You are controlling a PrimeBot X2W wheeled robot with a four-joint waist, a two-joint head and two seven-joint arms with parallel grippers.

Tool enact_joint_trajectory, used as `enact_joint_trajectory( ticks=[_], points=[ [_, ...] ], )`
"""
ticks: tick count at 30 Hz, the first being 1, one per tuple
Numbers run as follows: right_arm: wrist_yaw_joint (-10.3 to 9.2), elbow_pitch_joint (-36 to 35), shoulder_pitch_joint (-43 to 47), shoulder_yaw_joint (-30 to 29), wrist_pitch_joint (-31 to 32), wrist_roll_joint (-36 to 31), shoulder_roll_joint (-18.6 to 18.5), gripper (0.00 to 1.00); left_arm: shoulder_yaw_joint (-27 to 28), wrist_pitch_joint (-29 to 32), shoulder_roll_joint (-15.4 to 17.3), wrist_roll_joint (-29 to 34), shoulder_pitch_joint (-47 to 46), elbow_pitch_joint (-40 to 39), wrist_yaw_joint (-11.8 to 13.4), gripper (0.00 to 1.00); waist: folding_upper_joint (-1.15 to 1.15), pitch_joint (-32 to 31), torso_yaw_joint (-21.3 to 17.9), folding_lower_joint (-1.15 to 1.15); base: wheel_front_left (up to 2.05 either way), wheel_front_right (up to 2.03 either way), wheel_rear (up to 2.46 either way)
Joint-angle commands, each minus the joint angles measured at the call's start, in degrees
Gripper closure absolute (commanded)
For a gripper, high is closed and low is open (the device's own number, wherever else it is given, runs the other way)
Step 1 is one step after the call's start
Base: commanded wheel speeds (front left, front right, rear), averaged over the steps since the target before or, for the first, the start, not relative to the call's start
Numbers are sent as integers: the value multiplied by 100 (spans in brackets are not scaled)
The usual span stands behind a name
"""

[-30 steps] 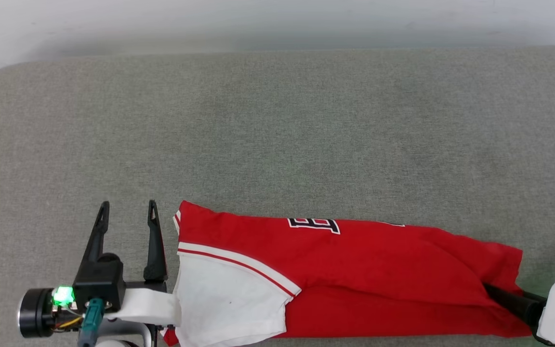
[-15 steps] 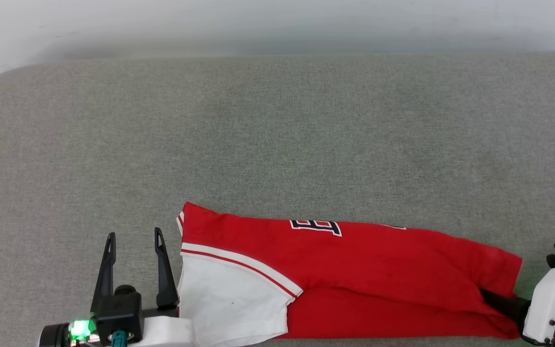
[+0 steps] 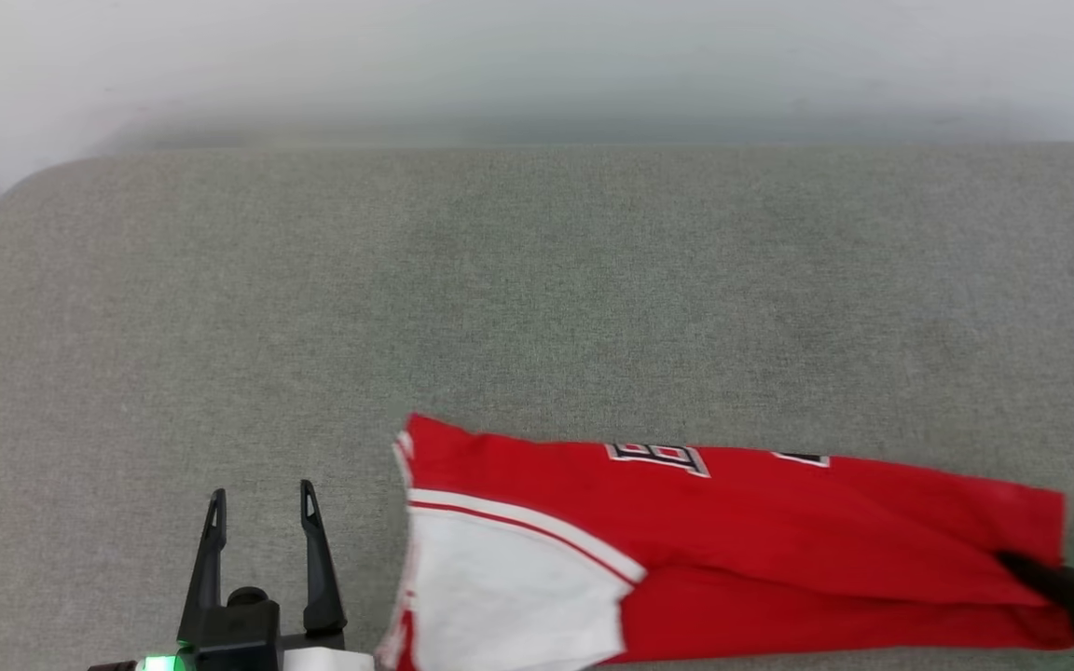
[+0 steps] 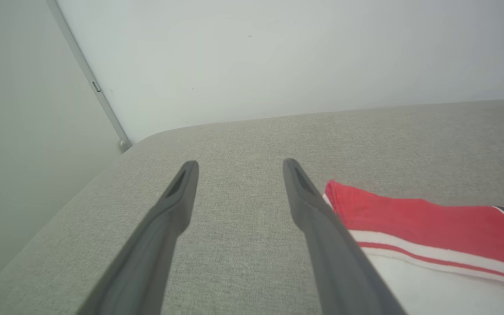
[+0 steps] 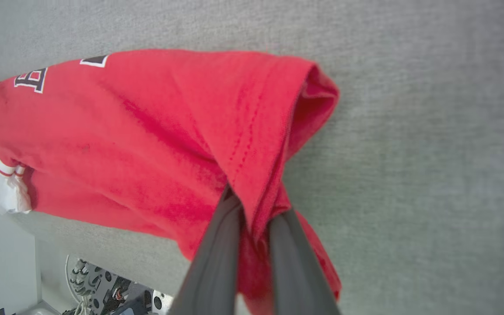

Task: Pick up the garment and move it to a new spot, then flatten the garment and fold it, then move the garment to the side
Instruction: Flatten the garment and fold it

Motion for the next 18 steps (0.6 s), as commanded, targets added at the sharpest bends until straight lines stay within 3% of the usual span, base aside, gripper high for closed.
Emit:
enact_joint_trajectory(
  ticks=[1, 7, 18],
  points=[
    [-4, 76, -50, -79, 15, -59, -117, 100, 47, -26, -18, 57, 58, 5, -42, 0, 0, -34, 0, 0, 0, 0, 0],
    [-4, 150, 2, -368, 364, -393, -595, 100, 244, -26, -164, 172, 241, 48, -315, 0, 0, -204, -9, 0, 0, 0, 0],
    [-3, -1685, 148, -254, 1299, 146, -31, 100, 483, -26, -284, 236, 401, 87, -607, 0, 0, -343, 11, 0, 0, 0, 0]
  ],
)
